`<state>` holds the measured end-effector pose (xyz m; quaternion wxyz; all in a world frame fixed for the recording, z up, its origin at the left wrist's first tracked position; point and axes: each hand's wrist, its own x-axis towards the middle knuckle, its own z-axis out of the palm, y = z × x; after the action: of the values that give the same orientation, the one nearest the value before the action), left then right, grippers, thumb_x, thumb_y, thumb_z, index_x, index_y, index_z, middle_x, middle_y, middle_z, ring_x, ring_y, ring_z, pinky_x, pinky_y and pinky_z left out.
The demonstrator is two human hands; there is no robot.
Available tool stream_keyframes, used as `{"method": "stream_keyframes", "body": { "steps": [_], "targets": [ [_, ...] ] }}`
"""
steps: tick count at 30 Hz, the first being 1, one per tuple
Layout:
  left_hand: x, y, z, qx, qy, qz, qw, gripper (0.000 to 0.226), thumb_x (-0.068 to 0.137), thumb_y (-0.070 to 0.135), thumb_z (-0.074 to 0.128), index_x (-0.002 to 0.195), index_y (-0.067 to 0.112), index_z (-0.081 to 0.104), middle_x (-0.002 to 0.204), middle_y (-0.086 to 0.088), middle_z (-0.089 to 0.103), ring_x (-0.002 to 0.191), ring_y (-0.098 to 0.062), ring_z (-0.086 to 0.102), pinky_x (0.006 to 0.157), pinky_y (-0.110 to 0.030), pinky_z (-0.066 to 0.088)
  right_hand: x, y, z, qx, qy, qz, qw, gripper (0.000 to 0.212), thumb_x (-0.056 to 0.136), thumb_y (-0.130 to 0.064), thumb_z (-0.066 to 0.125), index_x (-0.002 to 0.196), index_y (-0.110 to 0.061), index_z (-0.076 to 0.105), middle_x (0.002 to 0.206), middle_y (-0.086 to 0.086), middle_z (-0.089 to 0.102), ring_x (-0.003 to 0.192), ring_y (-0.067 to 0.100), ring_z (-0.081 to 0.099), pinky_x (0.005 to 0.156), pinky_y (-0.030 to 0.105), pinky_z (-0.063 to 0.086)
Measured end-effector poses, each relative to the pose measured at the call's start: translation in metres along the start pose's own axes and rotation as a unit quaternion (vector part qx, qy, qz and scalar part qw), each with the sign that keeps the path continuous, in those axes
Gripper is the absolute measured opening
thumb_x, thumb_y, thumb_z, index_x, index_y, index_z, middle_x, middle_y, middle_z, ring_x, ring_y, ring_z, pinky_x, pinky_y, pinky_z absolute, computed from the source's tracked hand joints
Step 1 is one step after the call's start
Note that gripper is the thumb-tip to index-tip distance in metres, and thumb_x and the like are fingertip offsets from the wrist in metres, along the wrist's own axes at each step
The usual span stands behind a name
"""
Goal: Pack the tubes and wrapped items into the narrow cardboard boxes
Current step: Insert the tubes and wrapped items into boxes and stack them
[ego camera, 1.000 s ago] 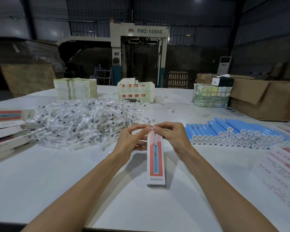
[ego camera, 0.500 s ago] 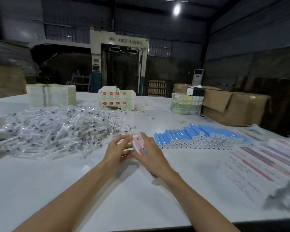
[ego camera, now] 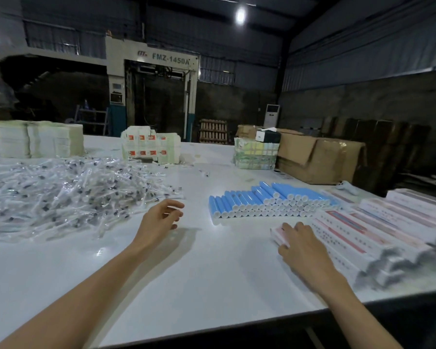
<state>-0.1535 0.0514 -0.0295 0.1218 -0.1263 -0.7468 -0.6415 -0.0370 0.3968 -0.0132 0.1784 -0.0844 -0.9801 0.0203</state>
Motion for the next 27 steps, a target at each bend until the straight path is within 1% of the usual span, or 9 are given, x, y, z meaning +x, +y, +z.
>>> {"method": "stream_keyframes", "body": {
  "steps": [3, 8, 12, 15, 18, 21, 24, 25, 27],
  "targets": [
    [0.000, -0.001, -0.001, 0.061, 0.003, 0.037, 0.997, 0.022, 0.102, 0.009, 0.068, 0.102, 0.029, 0.079, 0.094, 0.008, 0.077, 0.094, -0.012, 0.073, 0.087, -0.044, 0.066, -0.007, 0.019, 0.008, -0.113, 0.031, -0.017, 0.993, 0.034, 0.103, -0.028, 0.048, 0.136, -0.021, 0.051, 0.131, 0.001, 0.051, 0.120, 0.018, 0.047, 0.100, 0.031, 0.042],
    [-0.003, -0.002, -0.005, 0.147, -0.005, 0.069, 0.987, 0.025, 0.100, 0.009, 0.067, 0.101, 0.032, 0.077, 0.097, 0.012, 0.077, 0.095, -0.017, 0.072, 0.088, -0.053, 0.061, -0.016, 0.030, 0.019, -0.232, 0.015, -0.031, 0.972, 0.032, 0.104, -0.021, 0.044, 0.134, -0.017, 0.055, 0.130, 0.003, 0.058, 0.121, 0.024, 0.048, 0.107, 0.037, 0.038],
    [-0.005, -0.001, -0.004, 0.189, -0.019, 0.082, 0.978, 0.024, 0.101, 0.011, 0.066, 0.104, 0.033, 0.075, 0.094, 0.020, 0.073, 0.094, -0.010, 0.070, 0.089, -0.049, 0.060, -0.001, 0.002, 0.009, -0.130, 0.057, -0.052, 0.988, 0.032, 0.105, -0.021, 0.048, 0.135, -0.019, 0.059, 0.130, 0.001, 0.059, 0.120, 0.020, 0.052, 0.100, 0.033, 0.045],
    [-0.006, -0.001, -0.004, 0.220, -0.026, 0.087, 0.971, 0.022, 0.101, 0.016, 0.066, 0.107, 0.036, 0.072, 0.094, 0.013, 0.075, 0.087, -0.011, 0.071, 0.089, -0.044, 0.059, 0.025, -0.047, 0.005, 0.098, 0.065, -0.079, 0.990, 0.027, 0.106, -0.026, 0.052, 0.129, -0.020, 0.065, 0.125, -0.004, 0.064, 0.117, 0.017, 0.058, 0.092, 0.035, 0.047],
    [-0.007, 0.001, -0.009, 0.252, -0.019, 0.078, 0.965, 0.016, 0.102, 0.026, 0.066, 0.111, 0.038, 0.070, 0.093, 0.012, 0.075, 0.082, -0.009, 0.072, 0.088, -0.042, 0.059, 0.053, -0.110, 0.013, 0.370, 0.012, -0.069, 0.927, 0.015, 0.101, -0.021, 0.059, 0.106, -0.017, 0.073, 0.094, -0.007, 0.071, 0.085, 0.008, 0.065, 0.074, 0.026, 0.051],
    [-0.009, 0.004, -0.017, 0.319, -0.012, 0.063, 0.946, 0.013, 0.103, 0.032, 0.064, 0.114, 0.038, 0.067, 0.093, 0.015, 0.073, 0.084, -0.006, 0.068, 0.083, -0.038, 0.056, 0.076, -0.170, 0.026, 0.595, -0.072, -0.012, 0.801, 0.016, 0.102, -0.018, 0.061, 0.095, -0.009, 0.073, 0.072, -0.001, 0.067, 0.060, 0.010, 0.058, 0.059, 0.023, 0.044],
    [-0.019, 0.008, -0.033, 0.378, -0.013, 0.053, 0.924, 0.014, 0.104, 0.033, 0.062, 0.117, 0.037, 0.065, 0.094, 0.016, 0.071, 0.083, -0.002, 0.063, 0.079, -0.035, 0.053, 0.087, -0.212, 0.046, 0.701, -0.102, 0.047, 0.705, 0.025, 0.105, -0.022, 0.060, 0.090, -0.005, 0.070, 0.063, 0.003, 0.058, 0.052, 0.013, 0.048, 0.050, 0.021, 0.039],
    [-0.024, 0.008, -0.042, 0.392, -0.011, 0.050, 0.919, 0.014, 0.104, 0.034, 0.062, 0.118, 0.036, 0.064, 0.095, 0.016, 0.071, 0.082, 0.000, 0.062, 0.076, -0.034, 0.051, 0.089, -0.221, 0.054, 0.717, -0.103, 0.056, 0.687, 0.027, 0.106, -0.024, 0.059, 0.088, -0.006, 0.070, 0.062, 0.003, 0.056, 0.049, 0.012, 0.045, 0.046, 0.018, 0.036],
    [-0.034, 0.009, -0.066, 0.422, 0.002, 0.042, 0.906, 0.014, 0.105, 0.036, 0.061, 0.119, 0.036, 0.063, 0.097, 0.016, 0.070, 0.080, 0.003, 0.061, 0.070, -0.031, 0.045, 0.090, -0.231, 0.070, 0.714, -0.102, 0.058, 0.690, 0.031, 0.107, -0.026, 0.057, 0.084, -0.009, 0.069, 0.061, 0.003, 0.055, 0.046, 0.009, 0.043, 0.042, 0.016, 0.033]
  ]
}}
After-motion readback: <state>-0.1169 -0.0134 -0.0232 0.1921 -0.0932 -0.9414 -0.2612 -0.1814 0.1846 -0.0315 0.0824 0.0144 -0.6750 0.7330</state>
